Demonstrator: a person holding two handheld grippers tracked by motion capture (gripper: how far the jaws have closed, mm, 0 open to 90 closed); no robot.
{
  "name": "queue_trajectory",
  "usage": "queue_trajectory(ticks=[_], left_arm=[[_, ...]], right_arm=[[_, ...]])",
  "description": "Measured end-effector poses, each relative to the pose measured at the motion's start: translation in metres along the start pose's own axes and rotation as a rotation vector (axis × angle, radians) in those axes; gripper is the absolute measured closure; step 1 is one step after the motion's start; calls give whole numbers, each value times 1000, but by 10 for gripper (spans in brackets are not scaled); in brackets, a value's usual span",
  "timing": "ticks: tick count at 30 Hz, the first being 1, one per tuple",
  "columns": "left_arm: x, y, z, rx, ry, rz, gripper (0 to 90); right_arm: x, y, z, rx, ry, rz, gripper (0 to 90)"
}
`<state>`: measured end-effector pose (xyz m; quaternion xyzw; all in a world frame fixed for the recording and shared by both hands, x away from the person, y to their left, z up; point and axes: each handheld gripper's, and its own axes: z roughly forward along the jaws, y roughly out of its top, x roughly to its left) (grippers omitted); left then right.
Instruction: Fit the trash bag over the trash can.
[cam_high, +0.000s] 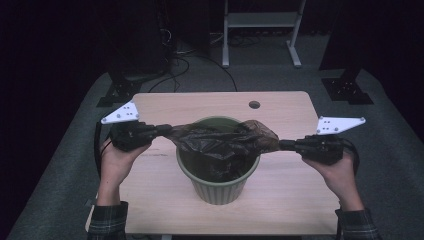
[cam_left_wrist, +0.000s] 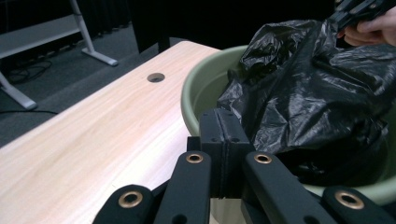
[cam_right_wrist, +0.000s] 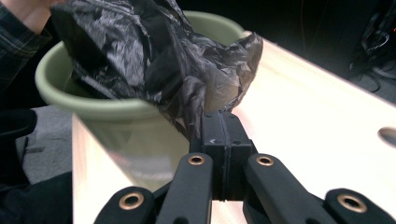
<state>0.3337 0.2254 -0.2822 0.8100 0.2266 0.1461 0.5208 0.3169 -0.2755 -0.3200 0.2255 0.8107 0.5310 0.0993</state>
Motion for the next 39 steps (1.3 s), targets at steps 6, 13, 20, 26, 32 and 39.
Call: queue_trajectory(ticks=[6, 13, 20, 26, 32, 39], left_arm=[[-3, -16, 4, 18, -13, -17, 899], [-6, -23, 2, 25, -5, -26, 899], [-9, -29, -1, 29, -15, -19, 899], [-9, -23, -3, 24, -13, -12, 898], [-11, -20, -1, 22, -21, -3, 898], [-10, -20, 0, 21, -30, -1, 898]], right_arm=[[6, -21, 5, 40, 27, 19, 900], [9, -30, 13, 105, 57, 21, 900], [12, -50, 21, 132, 109, 40, 816], [-1, -24, -6, 4, 41, 57, 773], [-11, 23, -9, -67, 5, 40, 690], [-28, 53, 48, 9, 70, 73, 623]])
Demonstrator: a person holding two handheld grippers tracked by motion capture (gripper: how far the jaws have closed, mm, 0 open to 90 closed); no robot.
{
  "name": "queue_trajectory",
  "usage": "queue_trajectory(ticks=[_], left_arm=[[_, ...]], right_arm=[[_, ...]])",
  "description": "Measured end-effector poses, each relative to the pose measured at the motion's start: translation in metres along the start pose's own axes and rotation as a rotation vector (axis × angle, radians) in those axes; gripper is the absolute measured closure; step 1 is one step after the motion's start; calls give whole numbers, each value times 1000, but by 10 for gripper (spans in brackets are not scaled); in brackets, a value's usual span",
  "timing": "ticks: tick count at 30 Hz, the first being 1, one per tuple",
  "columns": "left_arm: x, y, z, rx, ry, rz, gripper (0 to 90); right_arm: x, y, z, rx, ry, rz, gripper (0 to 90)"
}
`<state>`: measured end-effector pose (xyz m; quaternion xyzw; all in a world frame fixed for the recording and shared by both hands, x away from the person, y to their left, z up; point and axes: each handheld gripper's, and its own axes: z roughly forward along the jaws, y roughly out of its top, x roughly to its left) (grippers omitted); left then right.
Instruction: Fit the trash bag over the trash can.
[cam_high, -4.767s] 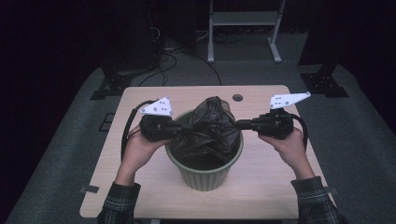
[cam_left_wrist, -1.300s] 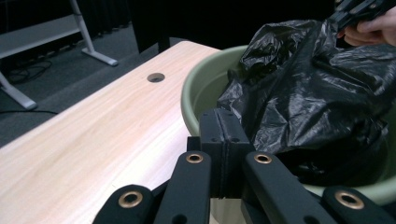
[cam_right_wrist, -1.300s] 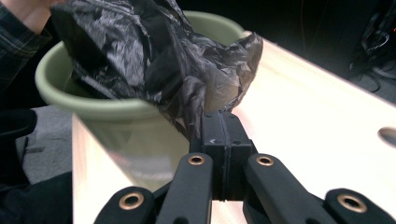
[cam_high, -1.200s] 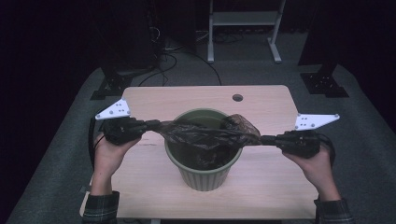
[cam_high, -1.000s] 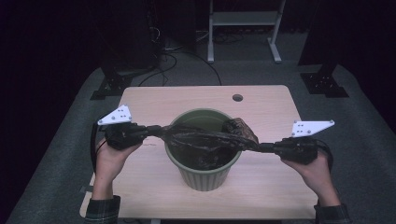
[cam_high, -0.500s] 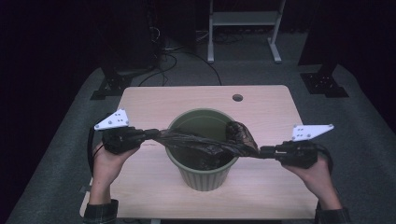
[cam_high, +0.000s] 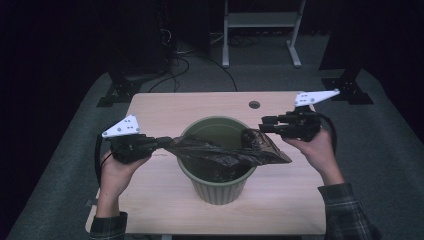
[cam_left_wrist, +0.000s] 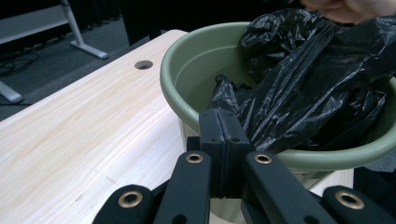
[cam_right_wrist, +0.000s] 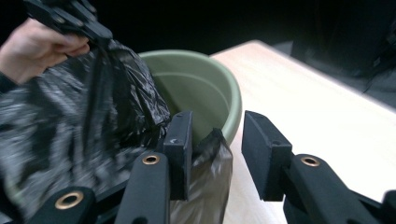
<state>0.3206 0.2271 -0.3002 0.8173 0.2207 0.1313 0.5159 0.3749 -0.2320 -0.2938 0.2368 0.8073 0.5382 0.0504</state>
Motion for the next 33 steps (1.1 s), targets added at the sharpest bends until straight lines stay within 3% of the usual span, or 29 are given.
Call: queue_trajectory(ticks=[3, 6, 7, 9, 12, 16, 21, 25, 29, 33], left_arm=[[0, 1, 0, 3, 1, 5, 898], [0, 1, 0, -2, 0, 3, 898], [0, 1, 0, -2, 1, 4, 898], [0, 2, -1, 2, 7, 9, 898], [1, 3, -3, 5, 18, 9, 898], [5, 1, -4, 17, 44, 4, 899], [11, -7, -5, 29, 70, -17, 899], [15, -9, -12, 16, 82, -32, 899], [16, -8, -15, 9, 84, -31, 899], [14, -6, -12, 13, 80, -21, 899]], right_arm=[[-7, 0, 20, 41, 35, 26, 632], [-5, -1, 29, 79, 11, 9, 773], [-4, -1, 28, 66, -4, -8, 848], [-3, 0, 25, 53, -48, -35, 900], [-6, 0, 18, 12, -105, -34, 900], [-14, -4, 0, -39, -224, -26, 900], [-26, -23, -9, -20, -372, 3, 900], [-34, -40, -13, -3, -440, 54, 900], [-38, -48, -18, -1, -479, 72, 900], [-36, -45, -36, -124, -437, 102, 709]])
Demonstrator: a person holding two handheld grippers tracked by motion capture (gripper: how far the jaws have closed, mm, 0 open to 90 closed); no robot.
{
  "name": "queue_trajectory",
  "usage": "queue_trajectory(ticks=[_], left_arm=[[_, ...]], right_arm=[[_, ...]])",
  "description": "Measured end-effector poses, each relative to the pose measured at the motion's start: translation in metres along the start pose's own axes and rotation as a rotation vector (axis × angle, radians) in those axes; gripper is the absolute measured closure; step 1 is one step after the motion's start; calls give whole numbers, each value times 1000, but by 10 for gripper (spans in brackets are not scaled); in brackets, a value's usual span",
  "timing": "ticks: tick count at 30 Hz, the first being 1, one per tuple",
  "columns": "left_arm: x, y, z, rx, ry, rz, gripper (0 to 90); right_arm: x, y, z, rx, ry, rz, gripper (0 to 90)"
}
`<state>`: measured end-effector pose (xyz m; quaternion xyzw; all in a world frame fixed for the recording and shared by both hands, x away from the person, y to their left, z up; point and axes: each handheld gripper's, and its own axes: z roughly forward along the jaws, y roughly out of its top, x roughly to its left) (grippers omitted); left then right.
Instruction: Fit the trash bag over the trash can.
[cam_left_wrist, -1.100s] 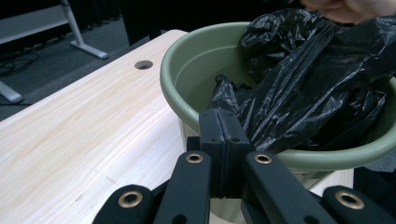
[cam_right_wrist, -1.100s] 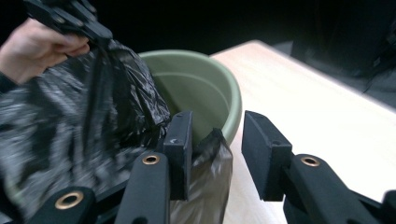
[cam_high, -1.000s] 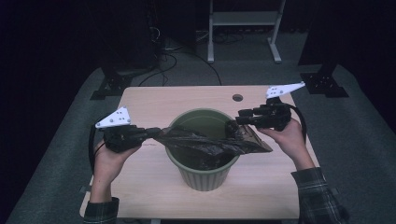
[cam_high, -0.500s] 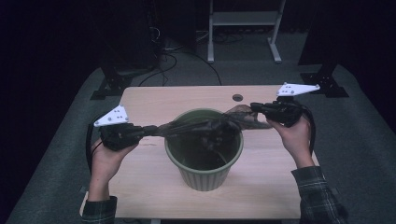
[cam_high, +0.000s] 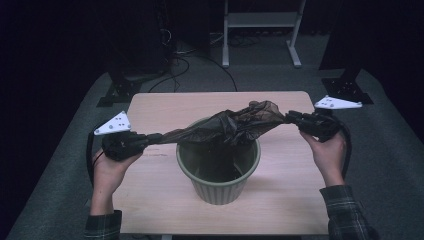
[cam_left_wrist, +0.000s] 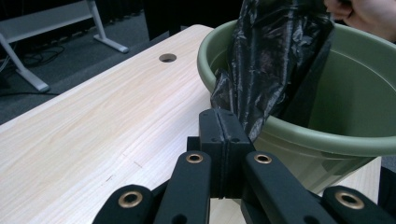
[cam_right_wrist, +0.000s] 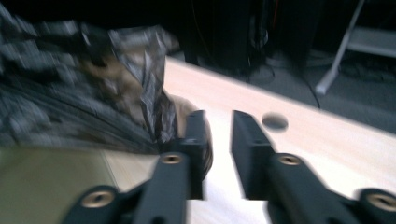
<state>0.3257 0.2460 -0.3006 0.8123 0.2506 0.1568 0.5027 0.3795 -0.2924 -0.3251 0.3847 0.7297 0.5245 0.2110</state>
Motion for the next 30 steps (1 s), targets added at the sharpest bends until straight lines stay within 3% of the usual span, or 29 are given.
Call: queue_trajectory(ticks=[2, 6, 10, 13, 16, 20, 26, 27, 28, 30], left_arm=[[-1, 1, 1, 3, -5, 3, 898], [-3, 1, 4, 5, -11, 5, 899], [-5, 2, 6, 5, -18, 7, 898], [-6, 3, 7, 7, -23, 13, 898], [-6, 4, 7, 3, -26, 11, 898], [-4, 4, 6, 5, -27, 12, 898], [0, 4, 7, 5, -27, 7, 898], [0, 4, 8, 4, -27, 6, 898], [-1, 4, 8, 4, -27, 7, 898], [-1, 4, 8, 5, -25, 8, 898]], right_arm=[[1, 9, -11, -48, 25, 8, 673], [14, 30, -24, -99, 35, -31, 596], [37, 49, -25, -120, 147, -78, 562], [56, 60, -11, -97, 235, -117, 516], [67, 67, 11, -56, 248, -153, 486], [64, 69, 38, 9, 247, -168, 485], [54, 64, 53, 44, 302, -181, 485], [54, 64, 55, 50, 309, -184, 520], [54, 63, 58, 64, 313, -183, 611], [55, 61, 63, 89, 330, -186, 865]])
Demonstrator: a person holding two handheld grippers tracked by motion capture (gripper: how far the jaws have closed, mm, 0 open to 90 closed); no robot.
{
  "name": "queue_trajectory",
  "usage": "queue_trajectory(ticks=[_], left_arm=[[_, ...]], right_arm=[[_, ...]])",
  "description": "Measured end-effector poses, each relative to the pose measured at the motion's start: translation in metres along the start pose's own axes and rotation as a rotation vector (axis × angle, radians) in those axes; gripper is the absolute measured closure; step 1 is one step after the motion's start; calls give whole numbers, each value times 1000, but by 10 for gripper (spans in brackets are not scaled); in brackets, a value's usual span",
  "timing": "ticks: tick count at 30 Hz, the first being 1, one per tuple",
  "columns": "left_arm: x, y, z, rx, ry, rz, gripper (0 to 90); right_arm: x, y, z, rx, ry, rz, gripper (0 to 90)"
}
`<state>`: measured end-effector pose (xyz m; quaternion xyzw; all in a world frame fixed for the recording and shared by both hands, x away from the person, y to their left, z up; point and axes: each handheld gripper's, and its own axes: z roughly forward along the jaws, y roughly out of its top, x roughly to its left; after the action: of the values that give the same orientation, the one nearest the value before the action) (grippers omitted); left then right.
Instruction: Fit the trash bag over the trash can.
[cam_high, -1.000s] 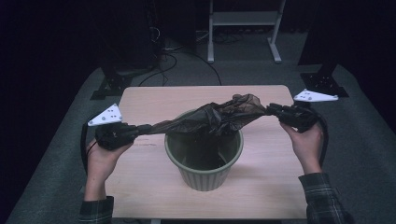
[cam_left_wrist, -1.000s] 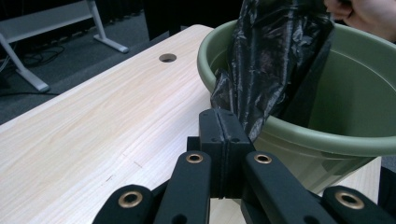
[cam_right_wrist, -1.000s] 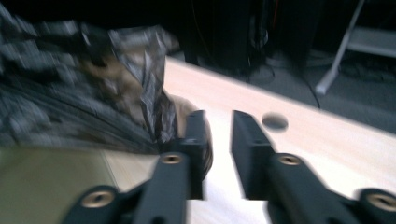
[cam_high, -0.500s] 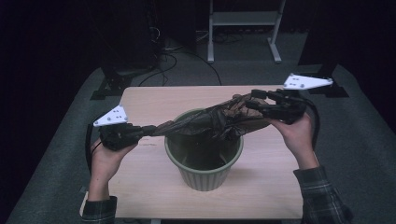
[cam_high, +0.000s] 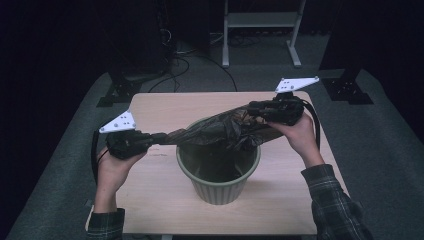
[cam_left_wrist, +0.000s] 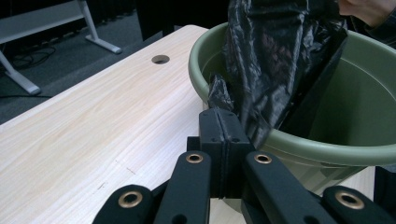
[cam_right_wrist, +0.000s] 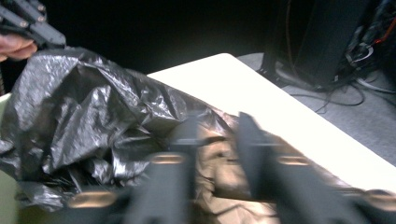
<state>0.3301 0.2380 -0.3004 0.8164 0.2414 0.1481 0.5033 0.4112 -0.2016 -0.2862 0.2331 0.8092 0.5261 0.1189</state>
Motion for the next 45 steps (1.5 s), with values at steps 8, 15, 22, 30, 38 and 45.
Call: queue_trajectory(ticks=[8, 15, 22, 30, 38, 45], left_arm=[[-3, -3, 0, -1, 5, -7, 898], [-16, -9, -6, -5, -8, -8, 898], [-33, -19, -15, -4, -27, -17, 898], [-32, -36, -17, 19, -25, -51, 898], [-22, -48, -10, 46, -2, -85, 899], [-10, -47, 9, 66, 33, -89, 899]], right_arm=[[12, -7, -21, -94, 107, 40, 900], [61, -35, -57, -142, 152, -8, 900], [108, -70, -78, -147, 192, -18, 900], [148, -107, -65, -88, 322, -38, 900], [154, -139, -27, 54, 354, 2, 900], [139, -161, -3, 116, 316, 56, 900]])
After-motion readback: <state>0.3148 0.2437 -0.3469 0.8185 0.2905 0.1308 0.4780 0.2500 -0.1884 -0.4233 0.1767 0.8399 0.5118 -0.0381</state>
